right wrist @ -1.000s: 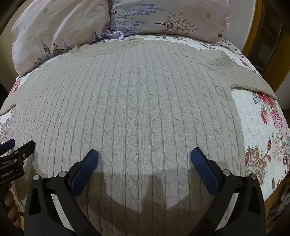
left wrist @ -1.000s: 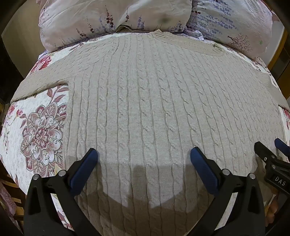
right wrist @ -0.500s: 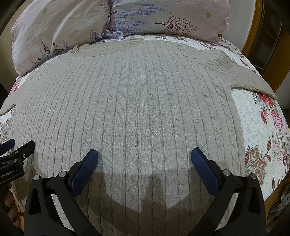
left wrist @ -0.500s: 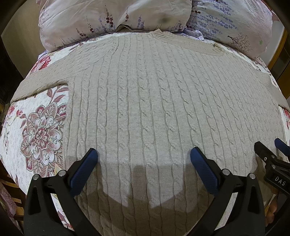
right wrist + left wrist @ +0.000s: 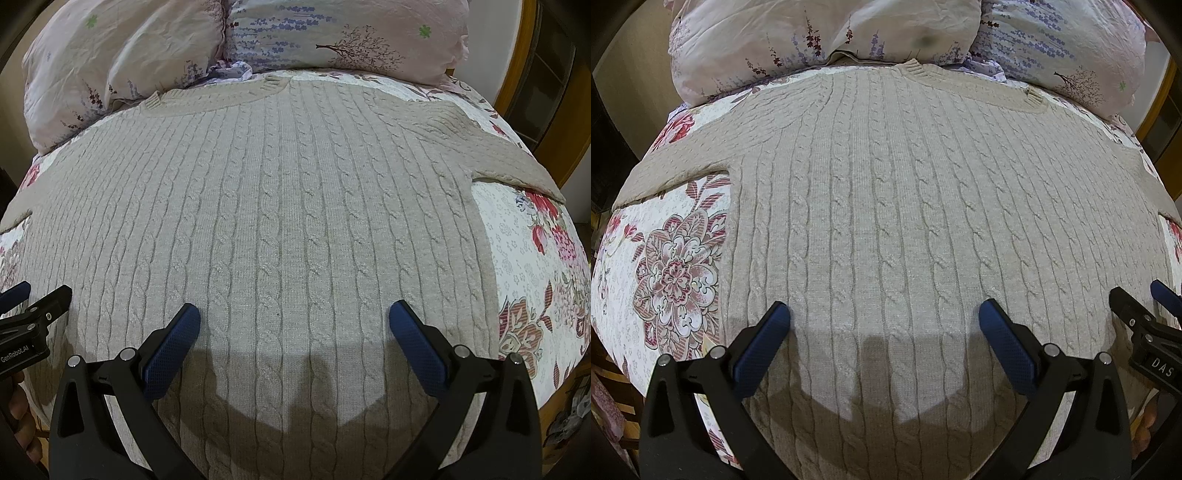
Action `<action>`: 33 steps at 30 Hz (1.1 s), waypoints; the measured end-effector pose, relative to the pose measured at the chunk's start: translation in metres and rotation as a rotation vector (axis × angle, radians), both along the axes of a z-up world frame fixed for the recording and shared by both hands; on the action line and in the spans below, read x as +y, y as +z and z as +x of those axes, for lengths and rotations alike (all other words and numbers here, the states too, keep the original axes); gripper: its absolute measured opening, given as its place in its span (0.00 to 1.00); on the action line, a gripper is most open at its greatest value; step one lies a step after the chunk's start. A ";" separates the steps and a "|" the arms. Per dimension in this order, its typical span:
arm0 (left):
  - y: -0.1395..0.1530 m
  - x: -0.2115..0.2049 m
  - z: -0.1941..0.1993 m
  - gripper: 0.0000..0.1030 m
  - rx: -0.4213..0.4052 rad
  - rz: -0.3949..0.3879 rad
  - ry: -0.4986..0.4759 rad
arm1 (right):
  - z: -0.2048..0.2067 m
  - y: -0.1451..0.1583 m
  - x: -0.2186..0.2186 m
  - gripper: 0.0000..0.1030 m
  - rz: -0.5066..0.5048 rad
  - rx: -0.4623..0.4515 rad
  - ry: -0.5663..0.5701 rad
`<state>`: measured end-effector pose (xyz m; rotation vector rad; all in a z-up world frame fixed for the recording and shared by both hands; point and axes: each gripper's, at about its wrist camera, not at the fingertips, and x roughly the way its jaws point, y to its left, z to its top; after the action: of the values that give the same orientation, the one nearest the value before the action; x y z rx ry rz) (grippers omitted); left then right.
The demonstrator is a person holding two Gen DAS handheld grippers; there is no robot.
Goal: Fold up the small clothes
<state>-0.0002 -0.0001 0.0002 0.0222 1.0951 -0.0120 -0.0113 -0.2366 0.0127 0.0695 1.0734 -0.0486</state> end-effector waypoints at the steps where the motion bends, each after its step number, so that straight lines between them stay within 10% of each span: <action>1: 0.000 0.000 0.000 0.98 0.000 0.000 0.000 | 0.000 0.000 0.000 0.99 0.000 0.001 0.001; 24: 0.000 -0.006 0.004 0.98 -0.008 0.013 -0.021 | 0.005 0.008 -0.017 0.97 0.058 -0.044 0.068; 33: 0.020 0.079 0.032 0.98 -0.117 -0.134 0.213 | 0.053 0.045 -0.291 0.65 0.314 -0.224 -0.644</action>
<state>0.0313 0.0786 0.0203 -0.2124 0.9736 0.1061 0.0413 -0.5271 0.0580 0.6878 0.7913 -0.4429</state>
